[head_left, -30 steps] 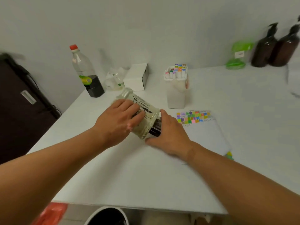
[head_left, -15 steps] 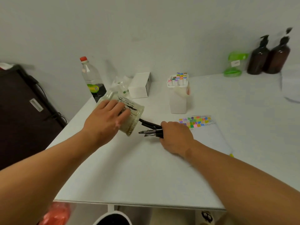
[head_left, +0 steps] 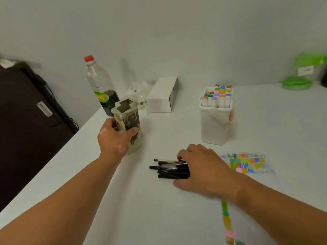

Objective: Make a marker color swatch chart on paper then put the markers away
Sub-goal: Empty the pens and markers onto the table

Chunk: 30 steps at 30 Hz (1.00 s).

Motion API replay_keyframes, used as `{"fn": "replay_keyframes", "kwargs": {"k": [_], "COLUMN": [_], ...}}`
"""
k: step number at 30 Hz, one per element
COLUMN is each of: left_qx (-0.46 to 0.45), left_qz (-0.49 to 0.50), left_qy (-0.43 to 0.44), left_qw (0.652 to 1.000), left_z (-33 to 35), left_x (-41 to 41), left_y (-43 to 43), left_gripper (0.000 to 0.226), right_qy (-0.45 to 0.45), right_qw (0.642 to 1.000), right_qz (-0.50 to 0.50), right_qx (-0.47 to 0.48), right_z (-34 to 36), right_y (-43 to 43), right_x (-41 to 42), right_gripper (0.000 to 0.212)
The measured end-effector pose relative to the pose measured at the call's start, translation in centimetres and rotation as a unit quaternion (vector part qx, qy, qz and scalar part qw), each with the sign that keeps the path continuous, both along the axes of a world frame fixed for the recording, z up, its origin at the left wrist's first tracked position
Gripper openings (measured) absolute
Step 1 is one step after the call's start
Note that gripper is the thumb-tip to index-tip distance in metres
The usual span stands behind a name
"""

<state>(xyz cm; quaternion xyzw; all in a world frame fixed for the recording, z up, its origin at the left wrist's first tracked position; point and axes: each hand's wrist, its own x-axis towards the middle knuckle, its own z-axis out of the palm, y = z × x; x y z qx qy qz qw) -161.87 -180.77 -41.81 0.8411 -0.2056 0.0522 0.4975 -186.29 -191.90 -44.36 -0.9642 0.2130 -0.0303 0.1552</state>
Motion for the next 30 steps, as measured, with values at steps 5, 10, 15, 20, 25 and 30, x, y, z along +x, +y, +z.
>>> {"fn": "replay_keyframes", "kwargs": {"k": [5, 10, 15, 20, 25, 30], "left_qx": [-0.032, 0.008, 0.014, 0.027, 0.075, 0.104], "left_qz": [0.002, -0.028, 0.004, -0.221, -0.351, -0.393], "left_qy": [0.005, 0.041, 0.022, 0.028, 0.053, 0.1], "left_qw": [0.999, 0.999, 1.0, 0.975, 0.932, 0.908], "left_z": [-1.2, -0.5, -0.1, -0.1, 2.2, 2.5], "left_x": [0.3, 0.9, -1.4, -6.9, -10.1, -10.1], "left_y": [-3.4, -4.4, -1.5, -1.2, -6.5, -11.7], "left_gripper": [0.06, 0.068, 0.058, 0.05, 0.081, 0.105], "right_qy": [0.005, 0.011, 0.025, -0.023, -0.066, -0.098], "right_qw": [1.0, 0.998, 0.997, 0.999, 0.996, 0.989], "right_qz": [0.017, 0.022, 0.015, -0.01, -0.05, -0.112], "right_qx": [-0.019, -0.052, -0.072, -0.048, -0.014, 0.015], "right_z": [-0.5, -0.1, 0.7, 0.8, 0.6, 0.2], "right_y": [-0.1, 0.7, 1.2, 1.8, 0.6, -2.3], "right_x": [0.1, -0.8, -1.5, -3.0, -7.1, -11.5], "right_gripper": [0.067, 0.065, 0.072, 0.078, 0.085, 0.069]}}
